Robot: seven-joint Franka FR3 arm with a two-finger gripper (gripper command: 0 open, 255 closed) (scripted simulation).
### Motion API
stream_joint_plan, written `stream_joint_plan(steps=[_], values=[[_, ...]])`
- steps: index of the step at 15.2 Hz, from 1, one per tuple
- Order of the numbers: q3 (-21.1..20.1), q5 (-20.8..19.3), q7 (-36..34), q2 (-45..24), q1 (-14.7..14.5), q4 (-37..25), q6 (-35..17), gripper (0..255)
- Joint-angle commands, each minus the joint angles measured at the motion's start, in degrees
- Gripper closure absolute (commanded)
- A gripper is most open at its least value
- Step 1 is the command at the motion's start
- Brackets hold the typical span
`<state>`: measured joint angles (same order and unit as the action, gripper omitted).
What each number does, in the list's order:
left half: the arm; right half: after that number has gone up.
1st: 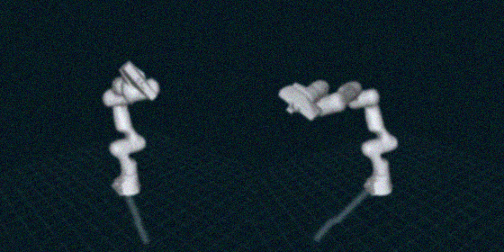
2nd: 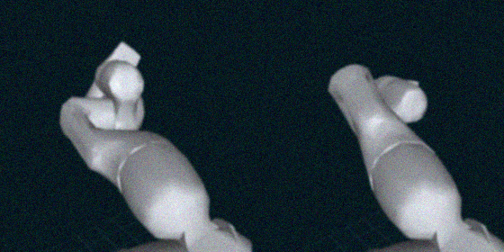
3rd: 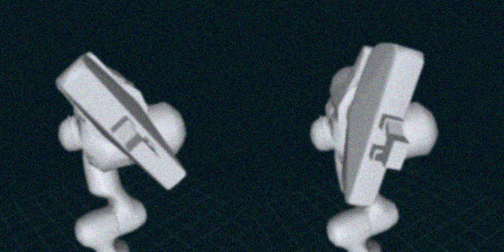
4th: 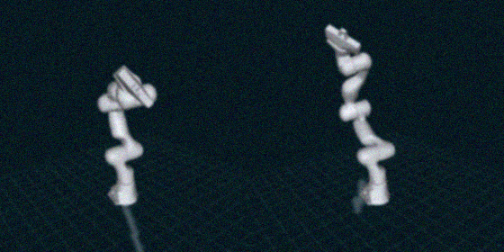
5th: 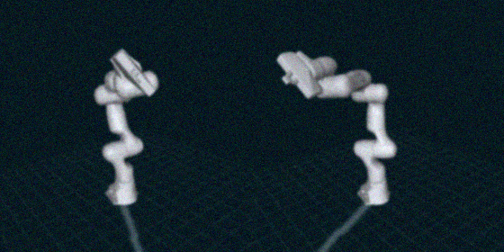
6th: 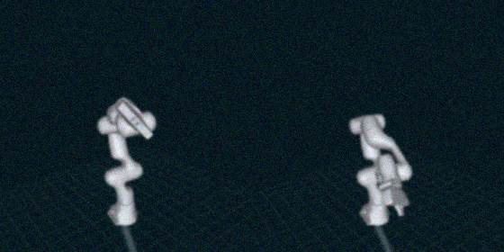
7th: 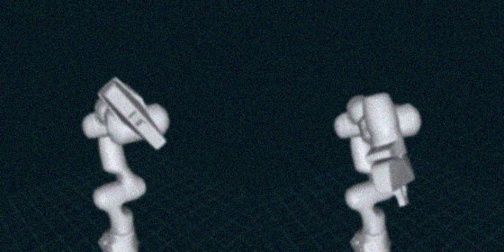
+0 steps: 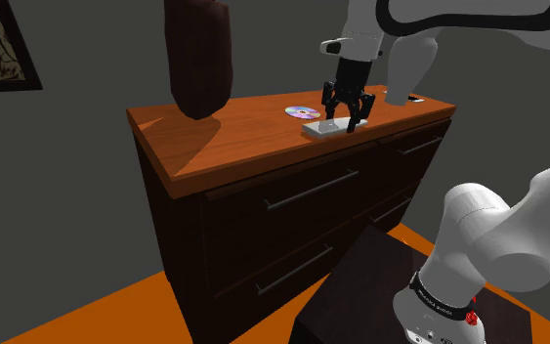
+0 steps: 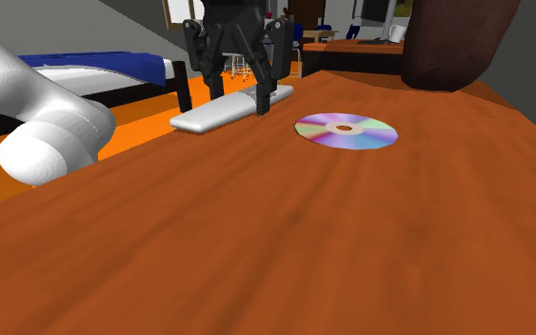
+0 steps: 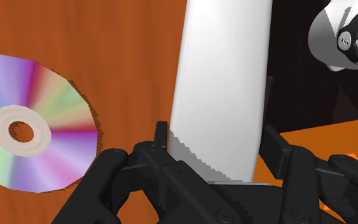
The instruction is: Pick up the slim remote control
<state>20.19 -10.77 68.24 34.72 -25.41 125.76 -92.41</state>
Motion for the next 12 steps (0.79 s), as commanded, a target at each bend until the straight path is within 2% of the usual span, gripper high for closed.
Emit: stream_joint_plan(steps=[1, 12], values=[[-0.09, 0.14, 0.09, -0.29, -0.09, -1.3, 1.01, 255], [-0.77, 1.17, 0.68, -2.84, -0.74, -11.77, 8.99, 255]])
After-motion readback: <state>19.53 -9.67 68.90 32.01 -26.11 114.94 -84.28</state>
